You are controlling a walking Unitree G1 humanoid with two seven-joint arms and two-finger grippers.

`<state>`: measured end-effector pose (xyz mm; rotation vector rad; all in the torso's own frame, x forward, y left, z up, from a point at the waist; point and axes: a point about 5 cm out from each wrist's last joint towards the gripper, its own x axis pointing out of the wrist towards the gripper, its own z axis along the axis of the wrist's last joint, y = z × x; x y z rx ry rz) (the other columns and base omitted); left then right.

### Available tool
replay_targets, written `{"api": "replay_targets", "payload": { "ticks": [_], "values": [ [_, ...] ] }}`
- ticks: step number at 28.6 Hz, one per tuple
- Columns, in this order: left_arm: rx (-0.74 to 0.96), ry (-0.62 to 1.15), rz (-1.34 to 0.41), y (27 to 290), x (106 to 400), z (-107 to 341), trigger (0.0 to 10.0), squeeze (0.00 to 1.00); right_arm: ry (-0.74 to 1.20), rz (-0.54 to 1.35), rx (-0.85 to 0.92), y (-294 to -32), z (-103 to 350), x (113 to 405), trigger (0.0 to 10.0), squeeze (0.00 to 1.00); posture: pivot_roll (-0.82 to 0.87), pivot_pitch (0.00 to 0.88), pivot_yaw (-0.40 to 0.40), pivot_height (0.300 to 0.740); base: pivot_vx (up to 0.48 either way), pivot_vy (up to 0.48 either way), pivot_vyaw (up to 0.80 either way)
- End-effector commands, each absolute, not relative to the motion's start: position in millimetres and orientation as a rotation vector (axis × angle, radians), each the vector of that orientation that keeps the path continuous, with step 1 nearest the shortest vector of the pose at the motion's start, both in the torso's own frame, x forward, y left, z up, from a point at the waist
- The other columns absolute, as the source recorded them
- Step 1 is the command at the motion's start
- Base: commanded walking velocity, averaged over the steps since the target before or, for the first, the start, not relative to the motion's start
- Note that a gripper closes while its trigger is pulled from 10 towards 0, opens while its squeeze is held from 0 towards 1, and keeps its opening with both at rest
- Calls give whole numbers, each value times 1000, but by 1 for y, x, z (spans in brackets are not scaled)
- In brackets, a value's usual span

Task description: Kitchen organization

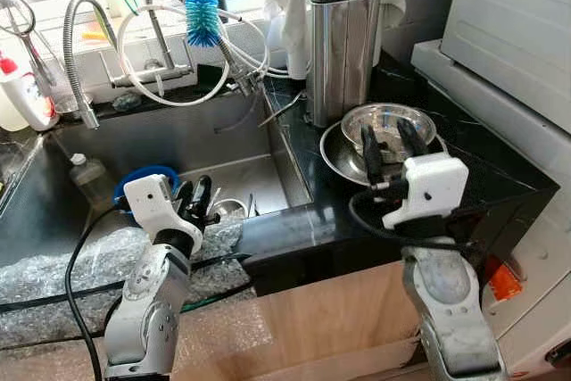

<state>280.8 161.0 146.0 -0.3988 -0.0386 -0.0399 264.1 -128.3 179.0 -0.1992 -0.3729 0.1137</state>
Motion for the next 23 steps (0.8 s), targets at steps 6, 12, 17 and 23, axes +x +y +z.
{"api": "replay_targets", "payload": {
  "ticks": [6,12,17,23],
  "values": [
    [-367,-36,-39,163,281,145,10000,0,-342,93,-219,-131,165,263,10000,0,-129,0,121,740,0,0,0],
    [-362,-35,-44,163,281,145,10000,0,-338,69,-218,-132,162,263,10000,0,-127,0,124,740,0,0,0],
    [-355,-29,-44,163,280,144,10000,0,-324,21,-213,-137,160,266,10000,0,-124,0,126,740,0,0,0],
    [-352,-29,-46,162,280,144,10000,0,-301,-11,-210,-140,159,271,10000,0,-121,0,126,740,0,0,0]
  ]
}}
